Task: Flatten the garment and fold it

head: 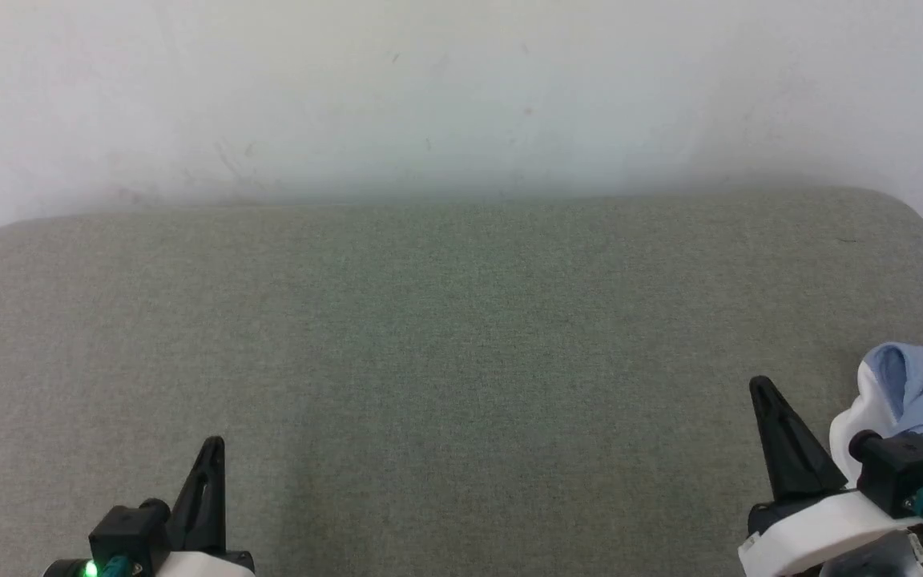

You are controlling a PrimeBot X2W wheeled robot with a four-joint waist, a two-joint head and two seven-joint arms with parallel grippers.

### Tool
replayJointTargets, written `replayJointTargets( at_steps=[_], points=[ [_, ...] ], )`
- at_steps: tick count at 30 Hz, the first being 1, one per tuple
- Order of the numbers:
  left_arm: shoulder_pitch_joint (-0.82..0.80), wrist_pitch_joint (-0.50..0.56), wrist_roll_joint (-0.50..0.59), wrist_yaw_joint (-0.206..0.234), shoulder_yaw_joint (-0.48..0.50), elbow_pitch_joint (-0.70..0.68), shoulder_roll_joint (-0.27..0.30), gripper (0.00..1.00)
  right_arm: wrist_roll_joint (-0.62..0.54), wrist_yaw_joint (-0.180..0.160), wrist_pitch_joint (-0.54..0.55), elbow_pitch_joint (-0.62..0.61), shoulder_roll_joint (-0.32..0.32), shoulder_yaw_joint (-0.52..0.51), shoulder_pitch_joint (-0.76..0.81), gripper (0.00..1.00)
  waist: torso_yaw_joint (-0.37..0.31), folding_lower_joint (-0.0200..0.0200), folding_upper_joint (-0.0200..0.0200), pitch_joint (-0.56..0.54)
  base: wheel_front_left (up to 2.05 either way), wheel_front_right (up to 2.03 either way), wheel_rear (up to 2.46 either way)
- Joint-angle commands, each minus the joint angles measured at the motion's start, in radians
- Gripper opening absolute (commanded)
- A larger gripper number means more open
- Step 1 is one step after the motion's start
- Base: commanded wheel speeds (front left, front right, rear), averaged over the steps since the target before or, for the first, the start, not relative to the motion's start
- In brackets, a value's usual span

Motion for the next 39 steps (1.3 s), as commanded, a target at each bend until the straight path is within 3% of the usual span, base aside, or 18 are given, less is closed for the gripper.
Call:
replayJointTargets(
  at_steps=[1, 39],
  points=[
    [-0.012, 0.004, 0.015, 0.001, 0.002, -0.007, -0.007, 0.00, -0.011, 0.000, 0.001, 0.005, 0.001, 0.000, -0.011, 0.00, 0.000, 0.0000, -0.0001, 0.000, 0.00, 0.00, 0.00],
    [-0.049, 0.082, 0.081, 0.003, 0.009, -0.043, -0.052, 0.00, -0.064, 0.000, 0.004, 0.046, 0.002, -0.002, -0.052, 0.00, 0.006, 0.0000, -0.0001, 0.003, 0.00, 0.00, 0.00]
  ],
)
